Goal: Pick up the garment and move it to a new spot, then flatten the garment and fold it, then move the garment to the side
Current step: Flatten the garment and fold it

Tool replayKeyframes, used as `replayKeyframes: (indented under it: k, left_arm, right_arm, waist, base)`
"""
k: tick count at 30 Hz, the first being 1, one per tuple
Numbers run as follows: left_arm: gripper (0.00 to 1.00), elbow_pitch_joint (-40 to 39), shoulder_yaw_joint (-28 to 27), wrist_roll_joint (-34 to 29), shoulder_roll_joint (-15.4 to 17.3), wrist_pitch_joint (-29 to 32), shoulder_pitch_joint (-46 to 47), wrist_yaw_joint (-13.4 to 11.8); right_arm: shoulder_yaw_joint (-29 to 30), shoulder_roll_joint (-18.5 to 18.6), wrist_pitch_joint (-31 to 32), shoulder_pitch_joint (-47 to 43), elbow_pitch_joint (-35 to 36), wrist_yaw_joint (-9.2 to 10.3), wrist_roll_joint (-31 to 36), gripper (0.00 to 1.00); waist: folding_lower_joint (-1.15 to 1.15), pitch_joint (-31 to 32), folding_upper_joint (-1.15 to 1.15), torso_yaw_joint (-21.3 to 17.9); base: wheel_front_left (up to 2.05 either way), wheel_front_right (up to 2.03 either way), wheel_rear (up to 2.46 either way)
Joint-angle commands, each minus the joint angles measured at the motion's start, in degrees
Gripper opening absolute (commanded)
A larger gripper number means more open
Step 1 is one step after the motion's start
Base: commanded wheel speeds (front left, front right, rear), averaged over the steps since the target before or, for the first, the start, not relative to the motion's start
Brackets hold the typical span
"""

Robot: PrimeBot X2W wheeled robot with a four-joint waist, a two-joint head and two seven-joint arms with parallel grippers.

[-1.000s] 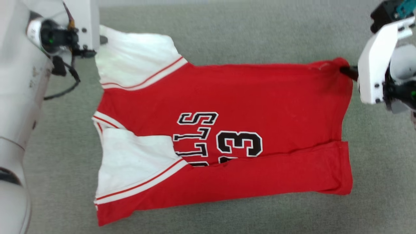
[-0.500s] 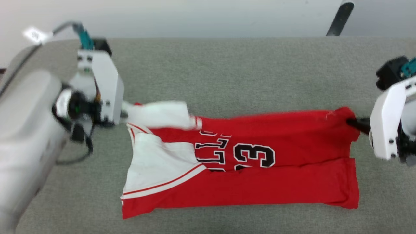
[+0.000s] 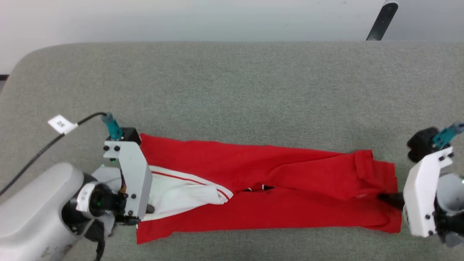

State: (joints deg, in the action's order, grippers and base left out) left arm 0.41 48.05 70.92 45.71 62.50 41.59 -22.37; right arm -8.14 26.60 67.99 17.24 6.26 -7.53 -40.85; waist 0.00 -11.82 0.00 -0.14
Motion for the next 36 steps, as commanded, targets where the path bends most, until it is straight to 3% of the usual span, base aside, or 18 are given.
replayKeyframes:
  k: [1, 3, 4, 5, 6, 7, 16, 20, 25, 32, 36]
  left_arm:
    - [0.0, -0.1, -0.4, 0.1, 0.1, -0.6, -1.1, -0.6]
    - [0.22, 0.2, -1.0, 0.7, -0.3, -1.3, -1.7, -1.1]
    - [0.38, 0.4, -1.2, 0.5, -0.3, -1.8, -1.6, -1.1]
    - [0.48, 0.7, -1.5, 0.7, -0.5, -2.1, -1.6, -1.2]
    - [0.73, 0.9, -1.8, 1.1, -0.7, -2.3, -1.6, -1.4]
    - [1.0, 1.2, -2.0, 1.1, -0.7, -2.5, -1.4, -1.4]
    - [1.0, 0.0, -2.2, 1.1, 0.2, -1.6, -0.9, -2.0]
    - [1.0, -1.4, -2.5, 0.3, 0.1, -4.0, -2.3, -1.2]
    - [1.0, -2.6, -4.0, -1.2, -0.7, -11.4, -5.4, 0.2]
    - [1.0, -2.7, -7.4, -5.3, -0.7, -29.1, -12.3, 3.1]
    - [1.0, -3.5, -9.1, -8.8, -1.0, -40.8, -16.4, 6.0]
  right_arm:
    - [0.3, -0.9, 0.4, -1.1, 0.5, 0.06, 0.4, 0.0]
    - [0.3, -1.3, 0.7, -1.5, 0.8, 0.06, 1.4, 0.0]
    - [0.2, -1.3, 0.5, -1.5, 0.9, 0.06, 1.8, 0.05]
    - [-0.2, -1.4, 0.2, -1.4, 1.0, 0.06, 2.2, 0.67]
    - [-0.5, -1.7, 0.1, -1.3, 0.9, 0.05, 2.3, 1.0]
    - [-0.5, -1.8, 0.1, -1.1, 0.9, 0.05, 2.3, 1.0]
    - [0.7, -1.7, 2.6, -1.3, 2.9, 0.05, 1.4, 1.0]
    - [1.5, -1.7, 0.0, -2.8, 5.3, 0.05, 2.2, 1.0]
    - [1.4, -1.3, -10.5, -5.1, 8.3, 0.06, 3.8, 1.0]
    - [0.6, -1.8, -28.9, -9.6, 7.2, 0.05, 6.1, 1.0]
    - [0.7, -1.9, -36.9, -11.2, 5.0, 0.05, 7.2, 1.0]
  waist:
    - [0.0, -0.1, 0.0, -0.1]
    - [0.0, 0.0, 0.0, -0.3]
    - [0.0, 0.0, 0.0, -0.3]
    - [0.0, 0.2, 0.0, -0.4]
    - [0.0, 0.4, 0.0, -0.4]
    - [0.0, 0.8, 0.0, -0.4]
    - [0.0, 5.4, 0.0, 0.0]
    - [0.0, 8.1, 0.0, 0.3]
    - [0.0, 10.6, 0.0, 0.5]
    - [0.0, 12.6, 0.0, -0.4]
    - [0.0, 13.2, 0.0, -0.6]
  base:
    - [0.0, 0.0, 0.0]
    - [0.0, 0.0, 0.0]
    - [0.0, 0.0, 0.0]
    - [0.0, 0.0, 0.0]
    - [0.0, 0.0, 0.0]
    - [0.0, 0.0, 0.0]
    - [0.0, 0.0, 0.0]
    - [0.0, 0.0, 0.0]
    - [0.0, 0.0, 0.0]
    - [0.0, 0.0, 0.0]
    - [0.0, 0.0, 0.0]
